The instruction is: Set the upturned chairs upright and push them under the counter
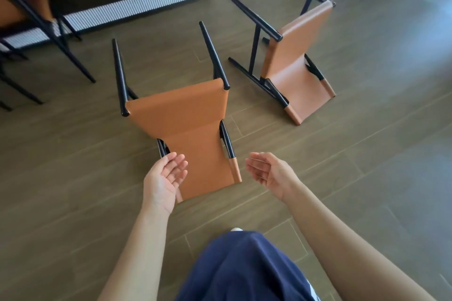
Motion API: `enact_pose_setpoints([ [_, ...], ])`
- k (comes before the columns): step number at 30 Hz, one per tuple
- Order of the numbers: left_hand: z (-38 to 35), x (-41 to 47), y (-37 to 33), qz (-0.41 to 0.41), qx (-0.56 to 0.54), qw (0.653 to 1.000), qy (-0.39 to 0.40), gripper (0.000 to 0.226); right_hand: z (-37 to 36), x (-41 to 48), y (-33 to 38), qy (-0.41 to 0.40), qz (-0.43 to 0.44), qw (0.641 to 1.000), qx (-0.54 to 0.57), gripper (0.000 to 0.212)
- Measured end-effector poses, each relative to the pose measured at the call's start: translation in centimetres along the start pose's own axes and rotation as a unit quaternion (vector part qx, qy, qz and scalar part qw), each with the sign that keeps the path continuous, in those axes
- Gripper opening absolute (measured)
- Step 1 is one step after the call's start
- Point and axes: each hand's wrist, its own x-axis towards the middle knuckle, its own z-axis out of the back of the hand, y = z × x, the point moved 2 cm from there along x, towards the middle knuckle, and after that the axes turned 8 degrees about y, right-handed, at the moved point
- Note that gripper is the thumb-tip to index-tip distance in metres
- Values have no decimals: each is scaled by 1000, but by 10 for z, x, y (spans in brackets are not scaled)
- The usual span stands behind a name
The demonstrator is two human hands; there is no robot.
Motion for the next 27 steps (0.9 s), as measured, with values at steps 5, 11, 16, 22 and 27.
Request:
enact_pose_setpoints([
  [5,23,-10,14,3,7,1000,-14,22,-8,6,-19,15,-7,1000,-7,19],
  [11,50,-2,49,27,6,1000,-11,26,4,25,-54,8,-19,1000,19,20],
  [16,66,27,80,25,-20,999,-31,32,15,72,-82,-3,-39,999,9,21],
  [22,95,104,151,31,7,999,-37,29,32,170,-131,6,-48,998,-29,16],
  [27,129,180,213,19,31,999,-37,30,53,258,-190,8,-60,997,-43,20],
])
